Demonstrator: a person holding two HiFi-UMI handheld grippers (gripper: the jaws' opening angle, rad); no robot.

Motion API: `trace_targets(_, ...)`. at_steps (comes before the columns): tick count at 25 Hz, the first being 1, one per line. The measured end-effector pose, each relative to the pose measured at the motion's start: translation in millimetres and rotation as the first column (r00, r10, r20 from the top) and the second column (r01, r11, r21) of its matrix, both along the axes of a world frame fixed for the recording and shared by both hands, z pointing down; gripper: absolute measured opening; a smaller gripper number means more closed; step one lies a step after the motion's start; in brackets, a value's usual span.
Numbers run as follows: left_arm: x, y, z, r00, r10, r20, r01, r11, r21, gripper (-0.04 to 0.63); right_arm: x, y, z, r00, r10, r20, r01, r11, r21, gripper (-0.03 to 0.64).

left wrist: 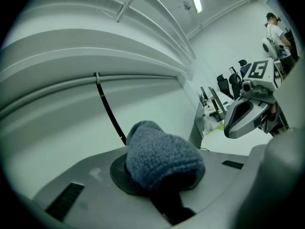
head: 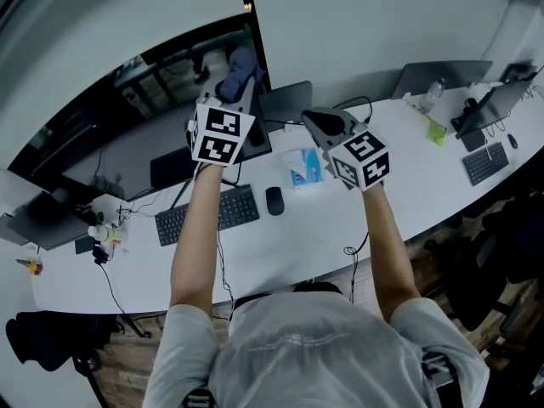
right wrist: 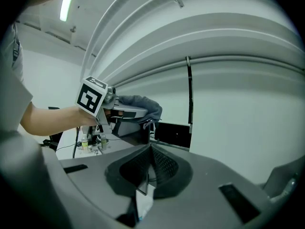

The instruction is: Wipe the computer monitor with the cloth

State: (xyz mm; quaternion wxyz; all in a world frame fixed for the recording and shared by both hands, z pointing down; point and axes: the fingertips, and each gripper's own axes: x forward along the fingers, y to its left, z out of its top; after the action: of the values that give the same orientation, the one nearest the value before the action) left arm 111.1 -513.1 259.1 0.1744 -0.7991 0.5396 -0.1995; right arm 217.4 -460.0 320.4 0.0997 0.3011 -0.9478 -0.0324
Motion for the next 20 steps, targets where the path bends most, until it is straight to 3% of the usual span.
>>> trace_targets(8, -20.6, 2.9, 8.0, 0.997, -0.075, -0.03, 0.074, 0.997, -0.025, 0.05, -14.1, 5.5, 0.0, 0.999, -0.03, -0.038, 0.031, 0.999, 0.012, 0.002)
trace_targets(15, -66.4, 20.6, 6.7, 0.99, -0.129, -0.052, 0.128, 0.992, -0.02, 0.049, -42.1, 9.7, -6.4, 0.999, -0.006, -0.041, 0.008, 0.999, 0.039, 0.002)
trace_targets(20, -102.8, 34.3, 7.5, 0.986, -0.154, -0.064, 0.153, 0.988, -0.02, 0.049, -76.8, 25.9, -6.6, 0.998, -0.048, -0.041, 0.049, 0.998, 0.034, 0.002)
